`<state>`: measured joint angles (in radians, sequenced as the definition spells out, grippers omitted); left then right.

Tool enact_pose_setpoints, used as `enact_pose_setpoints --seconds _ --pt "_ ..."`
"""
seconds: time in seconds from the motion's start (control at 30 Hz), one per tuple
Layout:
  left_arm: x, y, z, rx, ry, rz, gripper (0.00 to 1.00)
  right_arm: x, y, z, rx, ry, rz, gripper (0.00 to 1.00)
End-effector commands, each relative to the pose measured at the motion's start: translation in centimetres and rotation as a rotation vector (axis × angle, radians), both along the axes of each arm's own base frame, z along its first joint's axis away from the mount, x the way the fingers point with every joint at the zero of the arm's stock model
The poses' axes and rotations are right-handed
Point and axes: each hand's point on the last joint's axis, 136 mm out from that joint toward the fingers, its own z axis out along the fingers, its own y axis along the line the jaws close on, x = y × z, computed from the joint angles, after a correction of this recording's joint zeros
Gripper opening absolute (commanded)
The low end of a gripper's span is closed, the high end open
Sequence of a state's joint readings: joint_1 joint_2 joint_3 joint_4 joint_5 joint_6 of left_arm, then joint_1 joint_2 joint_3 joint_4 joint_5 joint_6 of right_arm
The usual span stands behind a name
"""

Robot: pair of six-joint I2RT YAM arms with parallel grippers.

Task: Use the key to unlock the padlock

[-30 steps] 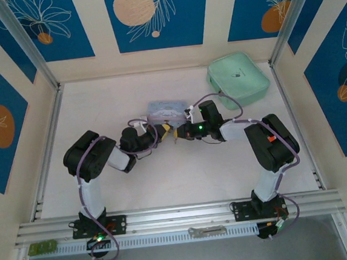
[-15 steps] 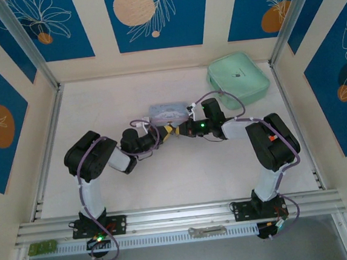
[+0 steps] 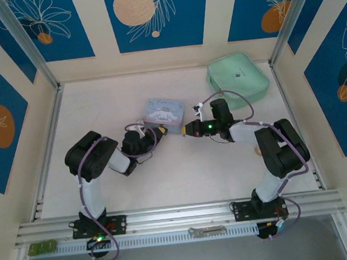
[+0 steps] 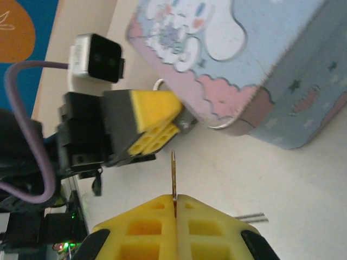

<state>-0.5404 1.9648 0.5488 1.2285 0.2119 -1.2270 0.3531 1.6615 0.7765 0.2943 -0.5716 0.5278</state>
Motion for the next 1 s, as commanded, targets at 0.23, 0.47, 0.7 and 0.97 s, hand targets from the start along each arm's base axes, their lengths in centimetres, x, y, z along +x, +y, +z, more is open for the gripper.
enact_pose_setpoints --seconds 0.23,0.47,0.7,0.97 --pt "-2.0 -1.1 -1.5 0.037 0.005 0.004 0.09 -3.5 0.3 2.8 0.049 -0.116 0.192 0.0" --pt "-5.2 0.2 -1.5 0.023 0.027 -0.019 0.36 -4.9 -0.3 2.7 0.002 -0.086 0.228 0.0" --pt "-8.7 1.3 -0.7 0.091 0.048 -0.105 0.41 -5.7 0.0 2.4 -0.038 -0.045 0.221 0.0" --pt "-7.9 0.9 7.7 0.311 -0.157 -0.203 0.58 -7.8 2.2 3.7 -0.024 -0.063 0.311 0.0"
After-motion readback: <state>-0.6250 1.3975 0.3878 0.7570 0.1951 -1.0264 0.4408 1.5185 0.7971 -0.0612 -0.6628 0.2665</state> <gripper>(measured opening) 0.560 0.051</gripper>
